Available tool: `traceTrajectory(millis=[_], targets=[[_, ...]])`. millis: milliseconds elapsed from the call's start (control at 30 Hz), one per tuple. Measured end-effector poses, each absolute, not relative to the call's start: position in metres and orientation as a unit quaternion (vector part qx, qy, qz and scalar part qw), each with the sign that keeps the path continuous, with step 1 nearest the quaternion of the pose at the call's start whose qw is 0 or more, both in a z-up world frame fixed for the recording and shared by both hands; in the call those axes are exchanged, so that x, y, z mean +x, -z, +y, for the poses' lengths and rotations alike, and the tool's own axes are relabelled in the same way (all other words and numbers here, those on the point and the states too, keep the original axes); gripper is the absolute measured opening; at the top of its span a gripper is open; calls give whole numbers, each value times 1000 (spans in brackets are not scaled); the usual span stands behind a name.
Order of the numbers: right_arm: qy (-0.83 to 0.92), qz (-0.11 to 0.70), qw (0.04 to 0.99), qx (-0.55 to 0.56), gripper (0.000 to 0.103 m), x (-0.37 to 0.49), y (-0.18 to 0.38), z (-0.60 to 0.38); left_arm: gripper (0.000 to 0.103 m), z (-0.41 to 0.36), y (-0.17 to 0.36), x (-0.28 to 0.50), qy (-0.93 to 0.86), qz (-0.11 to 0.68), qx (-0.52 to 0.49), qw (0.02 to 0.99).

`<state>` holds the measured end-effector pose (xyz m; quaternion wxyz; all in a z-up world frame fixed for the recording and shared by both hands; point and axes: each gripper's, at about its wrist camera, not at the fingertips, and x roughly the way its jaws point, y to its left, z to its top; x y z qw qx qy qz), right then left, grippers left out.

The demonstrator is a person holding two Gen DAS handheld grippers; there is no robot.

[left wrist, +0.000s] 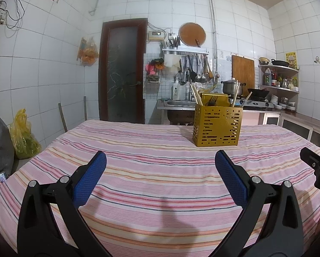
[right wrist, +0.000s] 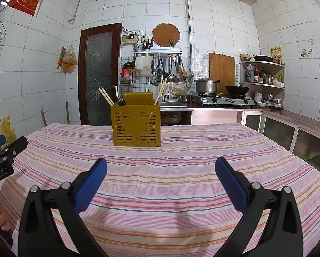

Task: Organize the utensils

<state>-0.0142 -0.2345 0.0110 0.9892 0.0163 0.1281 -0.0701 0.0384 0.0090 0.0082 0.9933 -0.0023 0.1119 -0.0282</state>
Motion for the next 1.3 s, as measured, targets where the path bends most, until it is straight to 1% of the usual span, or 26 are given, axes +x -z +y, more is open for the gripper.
traceTrajectory(millis=[1300], targets=[[70,128,989,16,99,-15,-11,-235,98,10,-9,35,36,108,-2,994]])
